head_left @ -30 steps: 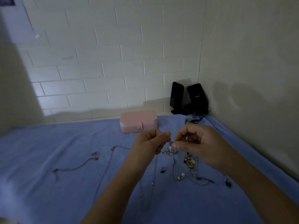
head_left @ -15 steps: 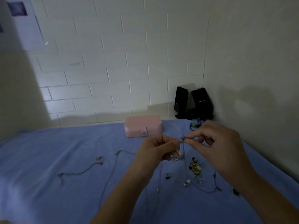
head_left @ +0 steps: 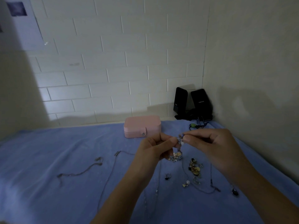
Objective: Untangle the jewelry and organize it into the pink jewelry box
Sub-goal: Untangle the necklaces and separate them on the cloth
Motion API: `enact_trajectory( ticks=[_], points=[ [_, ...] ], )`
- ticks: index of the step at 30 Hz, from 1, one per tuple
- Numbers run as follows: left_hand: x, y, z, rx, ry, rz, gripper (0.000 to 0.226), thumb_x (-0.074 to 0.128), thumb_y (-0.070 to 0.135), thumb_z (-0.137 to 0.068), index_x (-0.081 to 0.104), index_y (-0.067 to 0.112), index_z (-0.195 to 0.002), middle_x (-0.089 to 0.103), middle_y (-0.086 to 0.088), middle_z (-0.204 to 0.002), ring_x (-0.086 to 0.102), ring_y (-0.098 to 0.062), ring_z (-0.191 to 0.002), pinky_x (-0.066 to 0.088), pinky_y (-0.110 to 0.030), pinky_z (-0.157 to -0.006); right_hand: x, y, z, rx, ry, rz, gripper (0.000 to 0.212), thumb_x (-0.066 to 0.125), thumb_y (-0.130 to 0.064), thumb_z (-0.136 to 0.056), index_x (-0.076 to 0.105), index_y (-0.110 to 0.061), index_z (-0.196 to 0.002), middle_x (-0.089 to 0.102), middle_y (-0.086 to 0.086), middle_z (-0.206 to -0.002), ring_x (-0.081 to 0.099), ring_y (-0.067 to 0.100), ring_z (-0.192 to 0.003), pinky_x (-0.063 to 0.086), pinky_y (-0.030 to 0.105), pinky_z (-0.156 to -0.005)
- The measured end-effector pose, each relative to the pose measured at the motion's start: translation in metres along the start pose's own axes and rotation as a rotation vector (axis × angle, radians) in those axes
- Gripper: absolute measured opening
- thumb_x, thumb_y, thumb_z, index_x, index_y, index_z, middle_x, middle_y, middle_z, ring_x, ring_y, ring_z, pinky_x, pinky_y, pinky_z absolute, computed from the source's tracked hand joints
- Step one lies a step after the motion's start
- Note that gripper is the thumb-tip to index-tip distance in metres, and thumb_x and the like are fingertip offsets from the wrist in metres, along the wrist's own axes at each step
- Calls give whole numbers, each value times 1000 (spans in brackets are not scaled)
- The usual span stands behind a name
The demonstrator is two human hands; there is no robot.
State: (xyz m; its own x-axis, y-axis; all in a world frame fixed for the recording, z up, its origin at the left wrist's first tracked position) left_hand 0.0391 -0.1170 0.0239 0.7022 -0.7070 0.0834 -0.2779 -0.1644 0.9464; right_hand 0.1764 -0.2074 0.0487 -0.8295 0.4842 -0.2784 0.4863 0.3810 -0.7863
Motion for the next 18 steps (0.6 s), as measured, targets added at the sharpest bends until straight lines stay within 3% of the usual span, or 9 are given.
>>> enact_trajectory(
  ticks=[2,6,11,13,14,16,18],
  points=[
    [0,1,0,12,-31,18,22,63,27,-83,63,12,-67,63,3,-66,44,-8,-54,40,-16,-55,-2,-3,-1,80,-70,-32,25,66,-8,-82,71,-31,-74,72,-19,-73,66,-7,-73,46,5,-65],
    [1,1,0,14,-81,45,24,56,26,-84,59,18,-62,52,4,-59,36,-7,-52,35,-15,-51,-3,-1,-1,167,-145,-96,14,59,-3,-85,69,-14,-86,57,-19,-43,53,-11,-45,39,4,-49],
    [0,-1,-1,15,-133,87,26,52,24,-87,57,19,-62,45,5,-56,33,-6,-50,33,-15,-51,-3,-5,-1,129,-160,-152,18,61,3,-80,71,-11,-87,64,-15,-51,56,-8,-46,40,3,-49],
    [0,-2,-1,14,-155,92,27,52,24,-87,55,18,-61,44,6,-56,32,-6,-50,33,-15,-51,-1,-5,-2,80,-135,-158,11,69,-17,-73,77,-23,-76,73,-1,-67,67,5,-62,48,8,-64],
    [0,-2,-1,14,-160,93,26,52,24,-87,54,17,-62,44,6,-56,32,-6,-49,33,-15,-50,-1,-1,-2,60,-122,-136,7,72,-32,-68,77,-30,-73,72,13,-75,69,22,-73,50,17,-73],
    [0,-2,-1,16,-142,78,25,54,26,-86,53,13,-64,44,6,-55,33,-6,-50,33,-15,-51,-2,7,-3,76,-116,-79,31,77,-59,-55,77,-35,-75,59,39,-88,57,50,-80,45,35,-76],
    [-1,-2,-2,29,-102,60,24,56,27,-83,55,13,-63,45,5,-55,35,-6,-50,34,-15,-51,-3,11,-3,109,-121,-67,47,77,-69,-46,77,-34,-77,51,46,-88,55,46,-68,40,38,-72]
  ],
)
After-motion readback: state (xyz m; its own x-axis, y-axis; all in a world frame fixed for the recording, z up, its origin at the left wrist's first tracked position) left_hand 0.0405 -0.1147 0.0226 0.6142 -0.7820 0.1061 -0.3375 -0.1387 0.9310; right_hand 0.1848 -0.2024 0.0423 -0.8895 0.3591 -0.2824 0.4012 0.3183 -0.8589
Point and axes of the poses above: each hand's wrist, its own z-axis away from the middle knuckle, its own x-axis out of the palm, y = z × x, the point moved 1 cm from there along -z, towards the middle knuckle
